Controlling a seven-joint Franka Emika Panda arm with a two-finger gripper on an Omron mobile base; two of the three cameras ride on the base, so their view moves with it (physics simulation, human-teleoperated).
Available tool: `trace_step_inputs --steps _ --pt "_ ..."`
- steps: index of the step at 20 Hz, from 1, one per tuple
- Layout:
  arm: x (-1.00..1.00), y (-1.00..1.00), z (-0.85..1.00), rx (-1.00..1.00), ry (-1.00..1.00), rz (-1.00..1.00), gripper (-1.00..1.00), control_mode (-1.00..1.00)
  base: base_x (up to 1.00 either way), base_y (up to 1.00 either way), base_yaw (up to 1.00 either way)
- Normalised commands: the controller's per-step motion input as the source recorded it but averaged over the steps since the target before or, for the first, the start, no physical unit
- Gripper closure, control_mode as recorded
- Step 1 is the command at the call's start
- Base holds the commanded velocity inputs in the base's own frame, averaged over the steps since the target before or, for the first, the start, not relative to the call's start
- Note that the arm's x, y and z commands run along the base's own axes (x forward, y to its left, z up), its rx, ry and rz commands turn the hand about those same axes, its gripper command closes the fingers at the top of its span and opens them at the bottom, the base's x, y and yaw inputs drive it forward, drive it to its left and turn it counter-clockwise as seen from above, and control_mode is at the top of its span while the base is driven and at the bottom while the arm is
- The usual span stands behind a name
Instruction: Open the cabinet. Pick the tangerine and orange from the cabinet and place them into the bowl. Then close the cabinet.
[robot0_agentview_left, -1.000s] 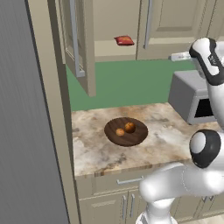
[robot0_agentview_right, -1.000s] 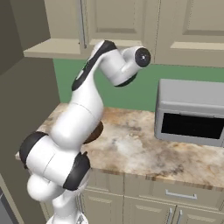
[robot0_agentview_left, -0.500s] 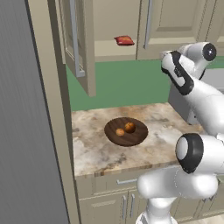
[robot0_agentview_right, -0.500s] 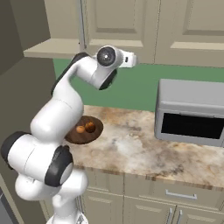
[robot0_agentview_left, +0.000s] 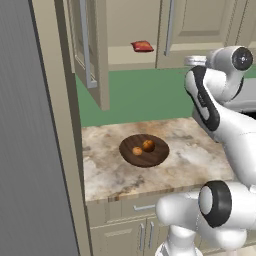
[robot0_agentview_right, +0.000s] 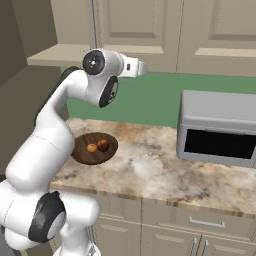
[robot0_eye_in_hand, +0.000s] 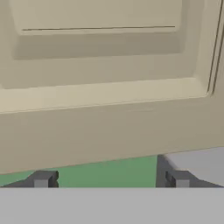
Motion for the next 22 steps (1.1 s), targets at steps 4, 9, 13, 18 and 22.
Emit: trace_step_inputs --steps 4,9,13,18,22 --pt "-1.0 0.41 0.0 -0.05 -0.3 0.0 -1.0 -1.0 0.0 0.0 0.0" --pt "-1.0 0.68 0.05 -0.08 -0.33 0.02 -1.0 -1.0 0.0 0.0 0.0" --pt "-1.0 0.47 0.44 -0.04 -0.11 0.0 -1.0 -1.0 0.0 0.0 0.0" --pt "-1.0 0.54 0.4 -0.06 -0.02 0.0 -1.0 -1.0 0.0 0.0 0.0" --pt "-1.0 0.61 0.24 -0.09 -0.04 0.05 -1.0 -1.0 0.0 0.0 0.0"
